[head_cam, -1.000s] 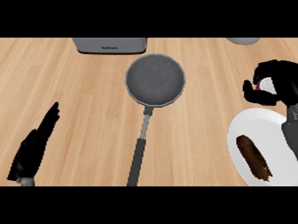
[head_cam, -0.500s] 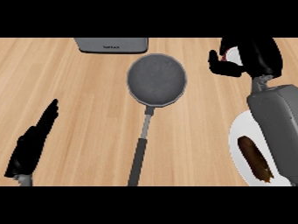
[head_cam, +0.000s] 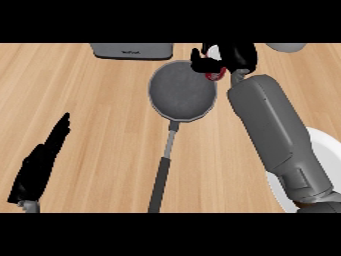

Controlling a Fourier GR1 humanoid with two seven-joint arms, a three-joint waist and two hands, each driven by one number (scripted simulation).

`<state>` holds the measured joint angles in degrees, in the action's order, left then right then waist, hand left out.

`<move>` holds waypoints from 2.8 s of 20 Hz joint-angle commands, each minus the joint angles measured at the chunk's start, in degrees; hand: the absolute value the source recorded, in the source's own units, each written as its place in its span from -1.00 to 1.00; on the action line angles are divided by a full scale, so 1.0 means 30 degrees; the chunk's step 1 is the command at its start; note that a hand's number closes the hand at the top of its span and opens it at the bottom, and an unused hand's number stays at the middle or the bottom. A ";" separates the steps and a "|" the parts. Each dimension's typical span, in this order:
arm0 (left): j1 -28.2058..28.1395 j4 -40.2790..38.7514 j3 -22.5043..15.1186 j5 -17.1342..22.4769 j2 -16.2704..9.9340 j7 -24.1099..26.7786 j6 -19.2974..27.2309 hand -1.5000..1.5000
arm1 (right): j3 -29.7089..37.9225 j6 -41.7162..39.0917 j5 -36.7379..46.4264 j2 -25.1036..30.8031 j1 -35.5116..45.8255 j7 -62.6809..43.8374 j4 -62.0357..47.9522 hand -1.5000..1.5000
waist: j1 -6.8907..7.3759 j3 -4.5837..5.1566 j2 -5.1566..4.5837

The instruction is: Pick the can from the plate and place it in the pan

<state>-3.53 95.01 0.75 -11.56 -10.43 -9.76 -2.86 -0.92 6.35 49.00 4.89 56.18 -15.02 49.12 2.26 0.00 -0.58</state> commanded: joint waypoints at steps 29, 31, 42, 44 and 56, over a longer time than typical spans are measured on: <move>0.1450 -0.1517 -0.0678 -0.0706 0.0497 0.0894 -0.0023 0.00 | 0.7119 0.7154 -0.9416 -0.1629 0.3930 0.6603 -1.0899 -1.00 | 0.1241 -0.0023 -0.0459; 0.1841 -0.1390 -0.0618 -0.0755 0.0810 0.0341 0.0353 0.00 | 0.7959 0.8198 -0.9874 -0.1626 0.3533 0.7178 -1.0708 -1.00 | 0.1015 -0.0037 -0.0520; 0.0890 -0.1287 0.0269 -0.0364 0.0282 0.0689 0.0166 0.00 | 0.9947 0.5759 -1.1589 0.2595 0.1232 1.1339 -1.0552 -1.00 | 0.0035 -0.0029 -0.0146; 0.0705 -0.1587 0.0296 -0.0488 0.0461 0.0803 0.0387 0.00 | 0.9702 0.4387 -1.1562 0.3440 0.0091 1.1960 -1.0395 -1.00 | -0.0289 -0.0021 -0.0012; 0.0561 -0.1301 0.0920 -0.0281 0.0180 0.0587 -0.0008 0.00 | 0.9809 0.0235 -1.2387 0.7606 -0.2191 1.3282 -1.0754 -1.00 | -0.0408 -0.0018 0.0057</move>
<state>-3.27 93.35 2.10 -12.74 -9.59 -8.87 -2.81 28.78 9.66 12.30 24.65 50.58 24.54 17.30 1.12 -0.08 -0.43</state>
